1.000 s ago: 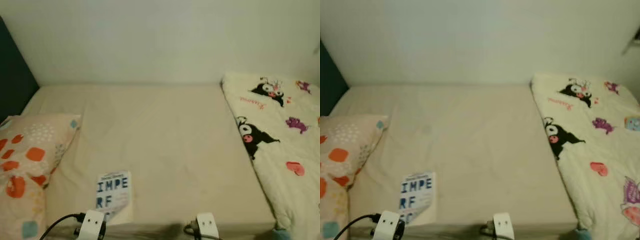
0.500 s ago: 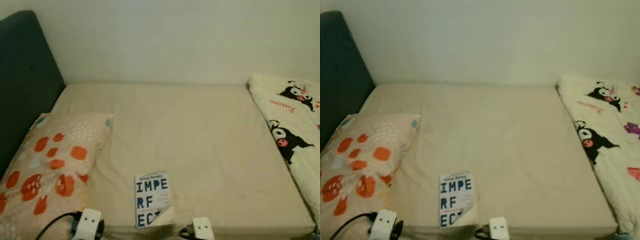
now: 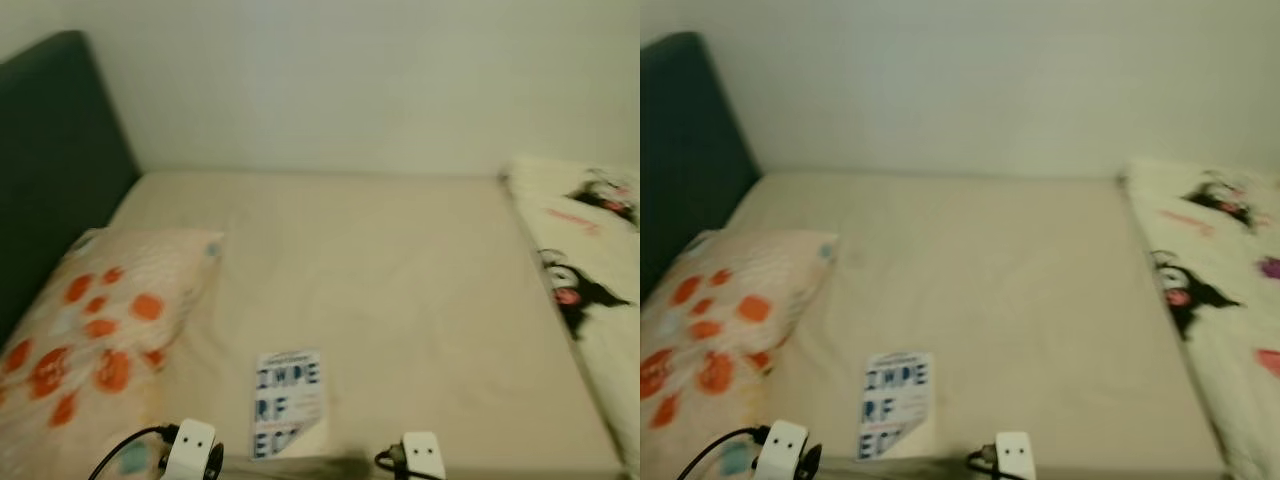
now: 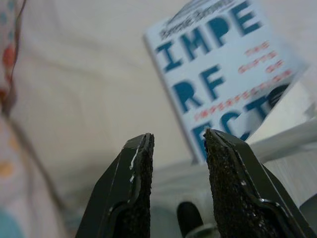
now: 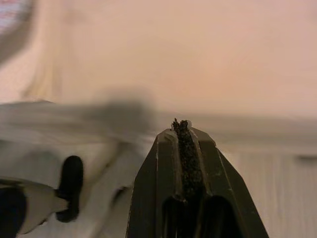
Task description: Clean up the room
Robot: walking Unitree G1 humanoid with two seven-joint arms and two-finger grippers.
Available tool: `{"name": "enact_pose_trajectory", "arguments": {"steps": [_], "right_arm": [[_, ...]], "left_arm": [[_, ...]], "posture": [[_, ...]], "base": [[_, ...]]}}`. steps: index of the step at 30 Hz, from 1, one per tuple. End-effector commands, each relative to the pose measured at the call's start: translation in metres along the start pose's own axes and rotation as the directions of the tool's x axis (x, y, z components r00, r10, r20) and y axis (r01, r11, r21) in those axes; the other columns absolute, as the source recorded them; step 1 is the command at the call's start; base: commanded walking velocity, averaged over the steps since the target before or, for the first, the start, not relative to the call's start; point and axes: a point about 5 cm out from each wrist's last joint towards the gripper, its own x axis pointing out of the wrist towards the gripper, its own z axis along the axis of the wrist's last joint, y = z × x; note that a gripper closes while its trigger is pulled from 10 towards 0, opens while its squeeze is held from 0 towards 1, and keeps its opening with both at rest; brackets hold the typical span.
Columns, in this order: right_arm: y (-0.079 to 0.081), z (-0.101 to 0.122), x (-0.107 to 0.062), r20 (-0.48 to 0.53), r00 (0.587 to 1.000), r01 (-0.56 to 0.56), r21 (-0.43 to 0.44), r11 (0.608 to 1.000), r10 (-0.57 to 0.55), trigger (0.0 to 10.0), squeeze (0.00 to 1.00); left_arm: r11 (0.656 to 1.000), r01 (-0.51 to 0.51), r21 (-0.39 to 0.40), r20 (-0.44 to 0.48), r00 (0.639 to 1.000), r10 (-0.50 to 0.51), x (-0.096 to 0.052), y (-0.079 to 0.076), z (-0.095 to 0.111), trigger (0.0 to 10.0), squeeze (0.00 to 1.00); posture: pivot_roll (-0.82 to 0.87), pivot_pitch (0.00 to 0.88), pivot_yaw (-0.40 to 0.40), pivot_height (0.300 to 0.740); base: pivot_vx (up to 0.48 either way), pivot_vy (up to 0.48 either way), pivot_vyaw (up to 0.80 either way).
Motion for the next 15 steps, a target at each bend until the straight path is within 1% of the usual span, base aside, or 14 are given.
{"name": "enact_pose_trajectory", "arguments": {"steps": [1, 3, 4, 5, 10, 11, 14, 15], "right_arm": [[0.006, 0.0, -0.001, 0.022, 1.0, -0.001, 0.05, 0.999, -0.001, 10.0, 0.0], [0.002, 0.013, 0.0, 0.111, 0.993, 0.022, 0.119, 0.993, -0.035, 10.0, 0.0], [0.002, 0.013, 0.0, 0.111, 0.993, 0.022, 0.119, 0.993, -0.035, 10.0, 0.0], [-0.001, 0.023, 0.001, 0.169, 0.985, 0.016, 0.171, 0.985, -0.045, 10.0, 0.0], [-0.003, 0.032, 0.001, 0.22, 0.975, 0.003, 0.137, 0.991, -0.033, 10.0, 0.0], [-0.003, 0.032, 0.001, 0.22, 0.975, 0.003, 0.137, 0.991, -0.033, 10.0, 0.0], [-0.008, 0.036, 0.001, 0.24, 0.969, 0.015, 0.166, 0.986, -0.055, 10.0, 0.0], [-0.008, 0.036, 0.001, 0.24, 0.969, 0.015, 0.166, 0.986, -0.055, 10.0, 0.0]], "left_arm": [[0.999, 0.0, 0.032, -0.008, 1.0, 0.0, -0.004, 0.004, -0.005, 10.0, 0.0], [0.999, 0.007, 0.033, 0.044, 0.999, -0.008, -0.002, 0.003, 0.005, 10.0, 0.0], [0.999, 0.007, 0.033, 0.044, 0.999, -0.008, -0.002, 0.003, 0.005, 10.0, 0.0], [1.0, 0.007, 0.015, 0.085, 0.996, -0.009, -0.002, 0.003, 0.012, 10.0, 0.0], [1.0, -0.012, -0.01, 0.103, 0.995, 0.013, -0.001, 0.007, 0.017, 10.0, 0.0], [1.0, -0.012, -0.01, 0.103, 0.995, 0.013, -0.001, 0.007, 0.017, 10.0, 0.0], [0.998, -0.052, -0.032, 0.107, 0.993, 0.055, -0.001, 0.015, 0.02, 10.0, 0.0], [0.998, -0.052, -0.032, 0.107, 0.993, 0.055, -0.001, 0.015, 0.02, 10.0, 0.0]], "posture": [[0.03, 0.0, 0.071, 0.74], [0.03, 0.0, 0.071, 0.74], [0.03, 0.0, 0.071, 0.74], [0.02, 0.0, 0.071, 0.74], [0.02, 0.0, 0.066, 0.74], [0.02, 0.0, 0.066, 0.74], [0.02, 0.0, 0.061, 0.74], [0.02, 0.0, 0.061, 0.74]], "base": [[0.0, 0.0, 0.0], [0.0, 0.0, 0.0], [0.0, 0.0, 0.0], [0.0, 0.0, 0.0], [0.0, 0.0, 0.0], [0.0, 0.0, 0.0], [0.0, 0.0, 0.0], [0.0, 0.0, 0.0]]}}
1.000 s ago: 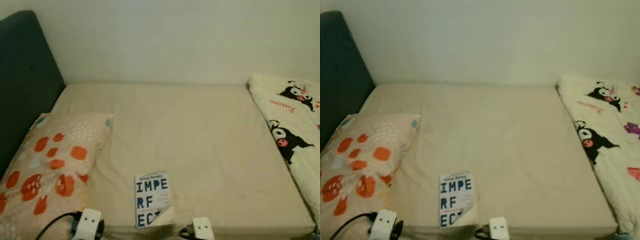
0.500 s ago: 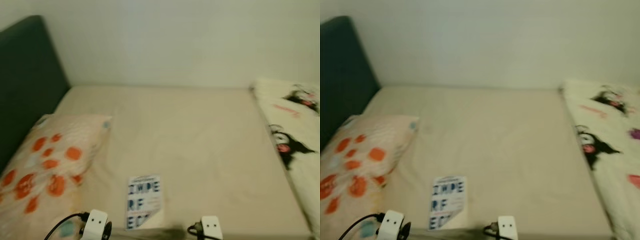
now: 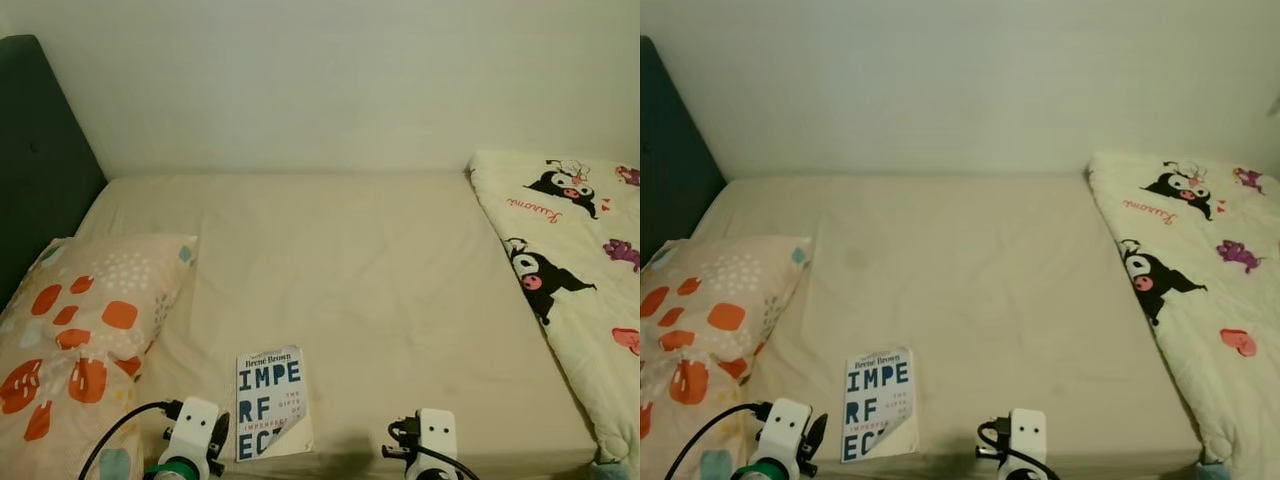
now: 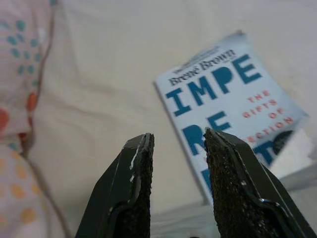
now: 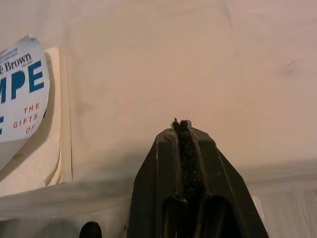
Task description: Clean up the room
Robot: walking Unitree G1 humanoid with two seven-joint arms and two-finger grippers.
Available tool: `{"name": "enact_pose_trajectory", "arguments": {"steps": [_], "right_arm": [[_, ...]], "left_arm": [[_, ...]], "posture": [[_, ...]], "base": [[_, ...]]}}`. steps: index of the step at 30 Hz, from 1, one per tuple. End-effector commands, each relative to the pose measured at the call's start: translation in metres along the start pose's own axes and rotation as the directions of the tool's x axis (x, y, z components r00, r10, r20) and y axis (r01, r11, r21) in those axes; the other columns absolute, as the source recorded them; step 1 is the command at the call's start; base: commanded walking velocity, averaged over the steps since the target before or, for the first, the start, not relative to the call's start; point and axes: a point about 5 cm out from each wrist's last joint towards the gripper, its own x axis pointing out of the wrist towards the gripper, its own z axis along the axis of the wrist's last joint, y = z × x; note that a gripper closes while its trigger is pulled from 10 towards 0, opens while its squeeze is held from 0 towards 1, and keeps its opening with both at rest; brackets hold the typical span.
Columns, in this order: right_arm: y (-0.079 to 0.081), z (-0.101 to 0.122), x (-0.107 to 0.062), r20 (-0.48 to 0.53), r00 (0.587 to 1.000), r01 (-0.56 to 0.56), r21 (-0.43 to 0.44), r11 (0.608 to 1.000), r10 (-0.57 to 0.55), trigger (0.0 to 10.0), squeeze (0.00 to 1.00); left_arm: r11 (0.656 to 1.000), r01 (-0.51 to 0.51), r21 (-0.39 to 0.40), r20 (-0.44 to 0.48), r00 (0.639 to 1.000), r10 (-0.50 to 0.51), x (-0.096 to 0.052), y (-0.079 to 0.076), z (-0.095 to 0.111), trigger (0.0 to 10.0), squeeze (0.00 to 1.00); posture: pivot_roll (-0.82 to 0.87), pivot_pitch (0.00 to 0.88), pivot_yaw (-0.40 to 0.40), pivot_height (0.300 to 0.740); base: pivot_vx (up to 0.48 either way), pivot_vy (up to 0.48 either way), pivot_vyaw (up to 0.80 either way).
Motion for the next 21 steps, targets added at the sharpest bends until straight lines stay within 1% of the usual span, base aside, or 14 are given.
{"name": "enact_pose_trajectory", "arguments": {"steps": [1, 4, 7, 8, 10, 13, 14, 19, 21], "right_arm": [[-0.003, 0.0, -0.001, 0.009, 1.0, 0.014, 0.016, 1.0, -0.014, 10.0, 0.0], [-0.001, 0.002, -0.001, 0.024, 1.0, -0.002, 0.012, 1.0, 0.002, 10.0, 0.0], [0.0, 0.003, -0.001, 0.03, 1.0, -0.008, 0.013, 1.0, 0.008, 10.0, 0.0], [0.001, 0.004, 0.0, 0.035, 0.999, -0.016, 0.017, 1.0, 0.015, 10.0, 0.0], [0.001, 0.004, 0.0, 0.035, 0.999, -0.016, 0.017, 1.0, 0.015, 10.0, 0.0], [0.001, 0.006, 0.001, 0.04, 0.999, -0.023, 0.017, 1.0, 0.022, 10.0, 0.0], [0.001, 0.006, 0.001, 0.04, 0.999, -0.023, 0.017, 1.0, 0.022, 10.0, 0.0], [0.0, 0.008, 0.001, 0.044, 0.999, -0.029, 0.018, 0.999, 0.028, 10.0, 0.0], [0.0, 0.008, 0.001, 0.044, 0.999, -0.029, 0.018, 0.999, 0.029, 10.0, 0.0]], "left_arm": [[1.0, -0.019, -0.012, -0.023, 1.0, 0.019, -0.003, 0.004, -0.004, 10.0, 0.0], [1.0, -0.027, 0.004, 0.017, 0.999, 0.027, -0.003, 0.009, 0.003, 10.0, 0.0], [1.0, -0.03, 0.008, 0.027, 0.999, 0.03, -0.003, 0.01, 0.005, 10.0, 0.0], [0.999, -0.029, 0.025, 0.041, 0.999, 0.028, -0.004, 0.012, 0.009, 10.0, 0.0], [0.999, -0.029, 0.025, 0.041, 0.999, 0.028, -0.004, 0.012, 0.009, 10.0, 0.0], [0.999, -0.039, 0.015, 0.052, 0.998, 0.038, -0.005, 0.013, 0.012, 10.0, 0.0], [0.999, -0.039, 0.015, 0.052, 0.998, 0.038, -0.005, 0.013, 0.012, 10.0, 0.0], [0.998, -0.054, 0.014, 0.043, 0.998, 0.053, -0.009, 0.015, 0.01, 10.0, 0.0], [0.998, -0.055, 0.014, 0.042, 0.998, 0.055, -0.009, 0.015, 0.011, 10.0, 0.0]], "posture": [[0.02, 0.0, 0.061, 0.74], [0.02, 0.0, 0.054, 0.725], [0.03, 0.0, 0.05, 0.72], [0.03, 0.0, 0.045, 0.71], [0.03, 0.0, 0.045, 0.71], [0.03, 0.0, 0.038, 0.69], [0.03, 0.0, 0.038, 0.69], [0.03, 0.0, 0.033, 0.656], [0.03, 0.0, 0.033, 0.651]], "base": [[0.0, 0.0, 0.0], [0.0, 0.0, 0.0], [0.0, 0.0, 0.0], [0.0, 0.0, 0.0], [0.0, 0.0, 0.0], [0.0, 0.0, 0.0], [0.0, 0.0, 0.0], [0.0, 0.0, 0.0], [0.0, 0.0, 0.0]]}}
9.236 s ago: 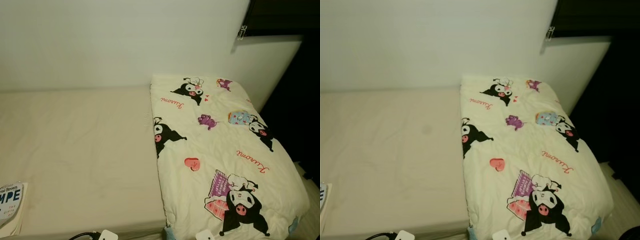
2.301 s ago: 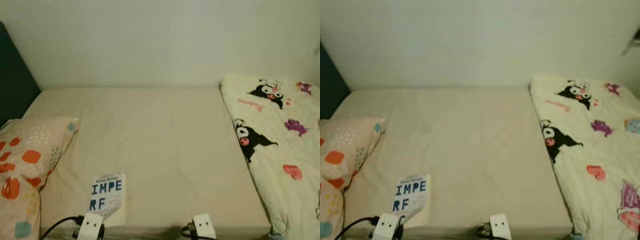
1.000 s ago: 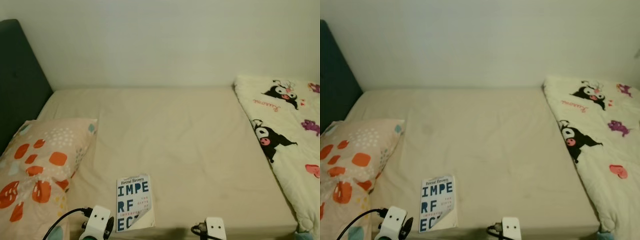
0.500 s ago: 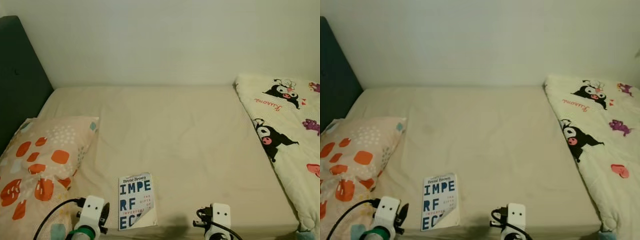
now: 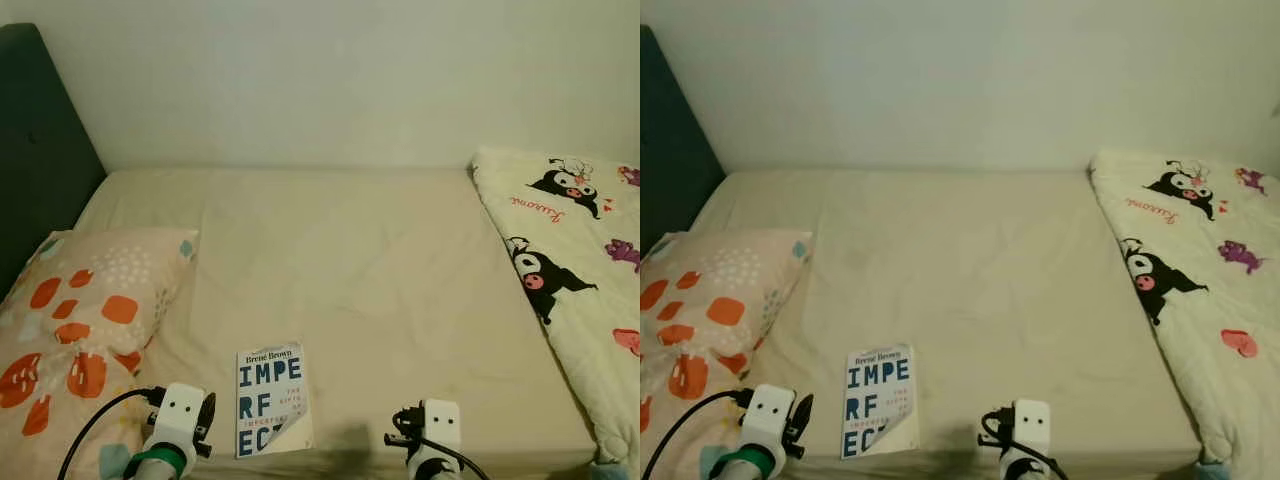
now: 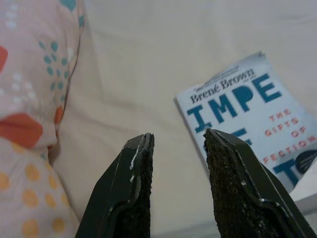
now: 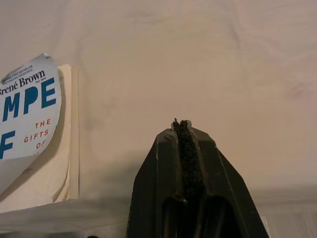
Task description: Clean up the room
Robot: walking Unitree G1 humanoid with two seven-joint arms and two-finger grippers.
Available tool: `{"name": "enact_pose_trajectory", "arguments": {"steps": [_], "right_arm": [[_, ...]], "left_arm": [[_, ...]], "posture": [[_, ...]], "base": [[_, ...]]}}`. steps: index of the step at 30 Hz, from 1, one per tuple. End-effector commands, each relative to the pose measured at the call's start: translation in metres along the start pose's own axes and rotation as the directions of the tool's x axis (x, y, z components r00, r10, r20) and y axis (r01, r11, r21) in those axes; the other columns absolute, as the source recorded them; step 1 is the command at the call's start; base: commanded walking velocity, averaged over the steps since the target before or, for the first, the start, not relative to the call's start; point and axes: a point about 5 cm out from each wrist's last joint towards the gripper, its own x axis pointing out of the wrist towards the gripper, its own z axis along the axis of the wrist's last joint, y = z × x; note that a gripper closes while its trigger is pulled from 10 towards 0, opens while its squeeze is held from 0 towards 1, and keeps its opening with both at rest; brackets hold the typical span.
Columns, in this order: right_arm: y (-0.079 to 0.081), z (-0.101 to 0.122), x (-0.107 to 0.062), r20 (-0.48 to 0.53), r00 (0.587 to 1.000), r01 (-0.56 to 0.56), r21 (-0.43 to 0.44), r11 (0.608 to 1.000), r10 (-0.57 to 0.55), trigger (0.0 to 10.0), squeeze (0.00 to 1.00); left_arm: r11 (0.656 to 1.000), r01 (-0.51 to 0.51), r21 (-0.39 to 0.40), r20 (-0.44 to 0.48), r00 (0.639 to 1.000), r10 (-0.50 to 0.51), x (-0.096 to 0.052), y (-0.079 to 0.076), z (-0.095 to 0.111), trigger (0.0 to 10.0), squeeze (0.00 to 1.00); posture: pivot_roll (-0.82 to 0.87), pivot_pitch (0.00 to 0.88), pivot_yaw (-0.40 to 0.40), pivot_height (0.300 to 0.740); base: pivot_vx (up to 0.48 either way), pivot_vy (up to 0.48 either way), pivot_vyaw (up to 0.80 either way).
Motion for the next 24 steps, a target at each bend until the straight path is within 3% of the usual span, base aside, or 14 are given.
{"name": "enact_pose_trajectory", "arguments": {"steps": [1, 8, 18, 24], "right_arm": [[-0.002, -0.005, -0.003, -0.022, 1.0, 0.011, 0.016, 1.0, -0.011, 10.0, 0.0], [-0.002, -0.003, -0.001, -0.02, 1.0, 0.002, 0.019, 1.0, -0.001, 10.0, 0.0], [0.002, 0.0, 0.001, -0.014, 1.0, -0.021, 0.015, 1.0, 0.021, 10.0, 0.0], [0.011, 0.016, 0.009, 0.041, 0.998, -0.051, 0.043, 0.998, 0.049, 10.0, 0.0]], "left_arm": [[1.0, -0.009, -0.004, -0.033, 0.999, 0.009, -0.004, 0.001, -0.007, 10.0, 0.0], [1.0, -0.027, 0.001, -0.041, 0.999, 0.027, -0.007, 0.005, -0.008, 10.0, 0.0], [0.999, -0.05, 0.018, -0.038, 0.998, 0.051, -0.014, 0.007, -0.009, 10.0, 0.0], [0.991, -0.132, 0.028, -0.033, 0.991, 0.133, -0.027, 0.021, -0.014, 10.0, 0.0]], "posture": [[0.03, 0.0, 0.033, 0.651], [0.04, 0.0, 0.023, 0.621], [0.04, 0.0, 0.019, 0.621], [0.06, 0.0, -0.004, 0.621]], "base": [[0.0, 0.0, 0.0], [0.0, 0.0, 0.0], [0.0, 0.0, 0.0], [0.0, 0.0, 0.0]]}}
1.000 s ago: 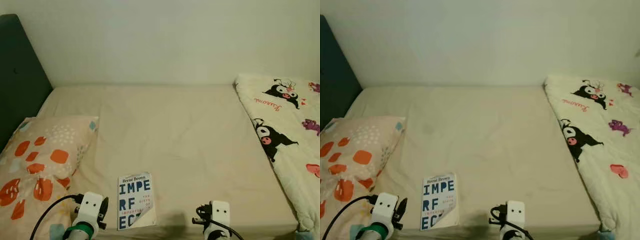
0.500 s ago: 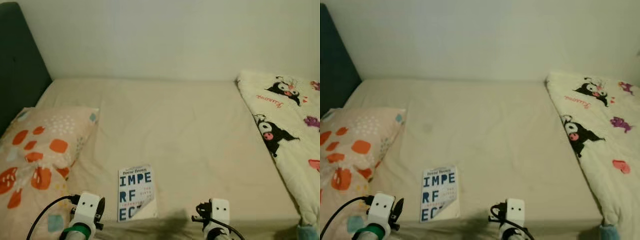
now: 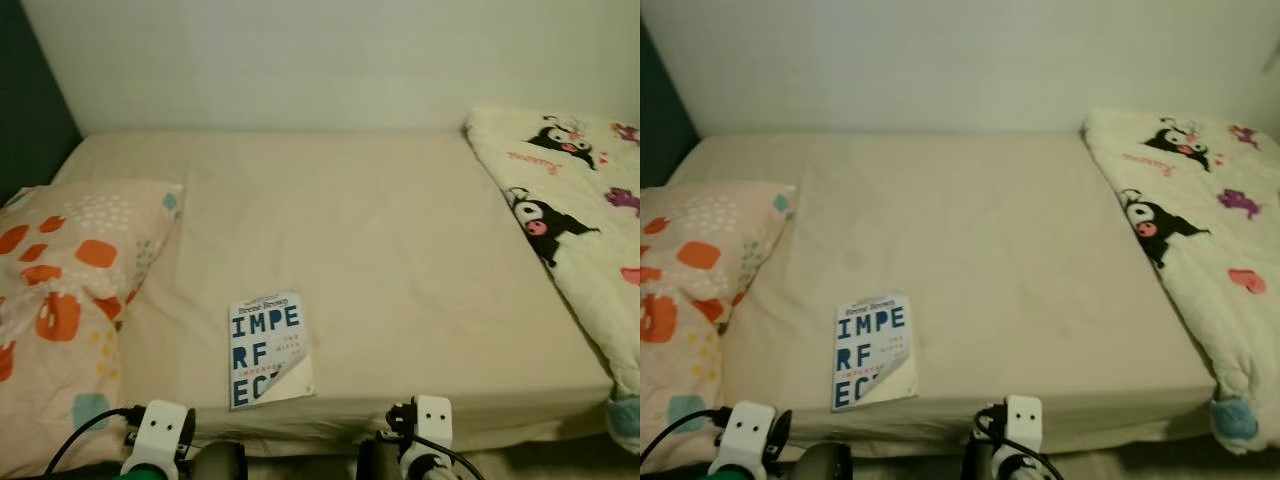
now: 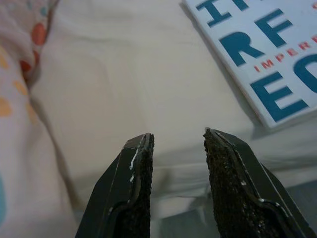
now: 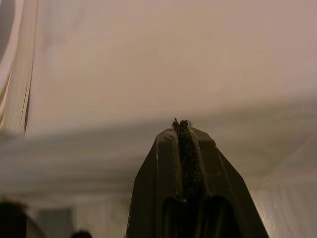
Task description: Clean up the room
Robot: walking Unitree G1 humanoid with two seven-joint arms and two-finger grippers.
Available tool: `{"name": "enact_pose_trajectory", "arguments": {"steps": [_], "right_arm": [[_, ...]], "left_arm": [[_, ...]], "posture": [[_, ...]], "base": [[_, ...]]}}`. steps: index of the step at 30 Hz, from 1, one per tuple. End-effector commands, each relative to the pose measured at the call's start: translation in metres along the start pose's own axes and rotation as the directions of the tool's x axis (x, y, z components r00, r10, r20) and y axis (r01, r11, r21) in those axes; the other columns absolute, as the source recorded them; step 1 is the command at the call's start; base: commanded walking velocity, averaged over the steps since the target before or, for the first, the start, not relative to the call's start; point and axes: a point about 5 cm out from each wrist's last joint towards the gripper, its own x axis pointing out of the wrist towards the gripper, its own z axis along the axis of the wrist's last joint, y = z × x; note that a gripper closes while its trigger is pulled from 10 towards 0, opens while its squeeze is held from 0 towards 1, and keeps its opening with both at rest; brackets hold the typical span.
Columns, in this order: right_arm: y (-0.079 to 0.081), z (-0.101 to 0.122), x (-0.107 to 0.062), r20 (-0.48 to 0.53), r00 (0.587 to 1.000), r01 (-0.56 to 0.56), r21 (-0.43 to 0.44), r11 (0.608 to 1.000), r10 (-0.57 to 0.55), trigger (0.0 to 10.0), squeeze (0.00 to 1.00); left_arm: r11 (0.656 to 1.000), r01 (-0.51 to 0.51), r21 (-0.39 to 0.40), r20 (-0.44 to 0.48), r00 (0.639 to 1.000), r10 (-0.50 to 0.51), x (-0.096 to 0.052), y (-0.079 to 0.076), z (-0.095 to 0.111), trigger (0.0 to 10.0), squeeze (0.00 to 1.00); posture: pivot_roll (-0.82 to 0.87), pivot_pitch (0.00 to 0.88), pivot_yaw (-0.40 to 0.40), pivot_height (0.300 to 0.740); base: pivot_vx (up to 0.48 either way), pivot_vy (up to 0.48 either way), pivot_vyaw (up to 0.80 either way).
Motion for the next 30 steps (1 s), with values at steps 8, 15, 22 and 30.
{"name": "enact_pose_trajectory", "arguments": {"steps": [8, 15, 22, 30], "right_arm": [[0.026, 0.03, 0.026, 0.016, 0.994, -0.107, 0.014, 0.994, 0.106, 10.0, 0.0], [0.044, 0.04, 0.039, -0.042, 0.987, -0.157, -0.004, 0.988, 0.156, 10.0, 0.0], [0.061, 0.049, 0.047, -0.08, 0.977, -0.198, -0.029, 0.98, 0.196, 10.0, 0.0], [0.074, 0.052, 0.052, -0.15, 0.971, -0.2, -0.084, 0.976, 0.186, 0.0, 0.0]], "left_arm": [[0.993, -0.074, 0.088, 0.027, 0.997, 0.071, -0.016, 0.028, 0.0, 10.0, 0.0], [0.986, -0.091, 0.138, 0.096, 0.992, 0.078, -0.019, 0.036, 0.022, 10.0, 0.0], [0.985, -0.11, 0.135, 0.152, 0.984, 0.089, -0.01, 0.045, 0.046, 10.0, 0.0], [0.988, -0.089, 0.123, 0.191, 0.979, 0.064, 0.001, 0.049, 0.068, 10.0, 0.0]], "posture": [[0.1, 0.007, -0.059, 0.621], [0.15, 0.042, -0.095, 0.607], [0.18, 0.07, -0.115, 0.607], [0.18, 0.08, -0.102, 0.607]], "base": [[0.0, 0.0, 0.0], [0.0, 0.0, 0.0], [0.0, 0.0, 0.0], [0.0, 0.0, 0.0]]}}
